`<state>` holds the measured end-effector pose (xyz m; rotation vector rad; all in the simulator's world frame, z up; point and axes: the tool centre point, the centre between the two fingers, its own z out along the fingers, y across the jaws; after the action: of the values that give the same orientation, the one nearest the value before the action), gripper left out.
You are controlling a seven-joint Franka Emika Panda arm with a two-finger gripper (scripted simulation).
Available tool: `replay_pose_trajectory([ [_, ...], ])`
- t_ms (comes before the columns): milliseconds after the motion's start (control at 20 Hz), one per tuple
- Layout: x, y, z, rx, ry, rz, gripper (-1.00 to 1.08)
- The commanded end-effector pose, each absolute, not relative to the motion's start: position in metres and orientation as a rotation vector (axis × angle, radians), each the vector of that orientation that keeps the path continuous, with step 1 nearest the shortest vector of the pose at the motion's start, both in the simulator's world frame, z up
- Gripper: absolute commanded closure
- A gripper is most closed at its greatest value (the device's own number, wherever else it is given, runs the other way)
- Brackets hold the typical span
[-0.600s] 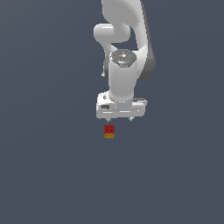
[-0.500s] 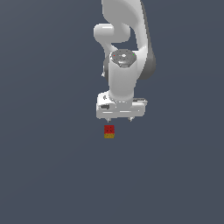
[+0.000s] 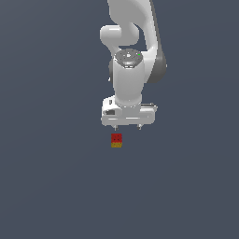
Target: Pick up the object and move it to a goal position.
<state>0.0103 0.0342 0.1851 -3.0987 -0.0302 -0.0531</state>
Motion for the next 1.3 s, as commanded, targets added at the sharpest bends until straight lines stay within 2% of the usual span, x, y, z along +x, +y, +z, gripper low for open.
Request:
replay_pose_trajectory([
  [0,0.011,0.034,0.187,-3.093,-0.019,-0.056,-0.92],
  [650,0.01,0.031,0.18,-3.098,-0.157,-0.053,-0.92],
  [1250,0.007,0.02,0.16,-3.07,-0.57,-0.042,-0.92],
])
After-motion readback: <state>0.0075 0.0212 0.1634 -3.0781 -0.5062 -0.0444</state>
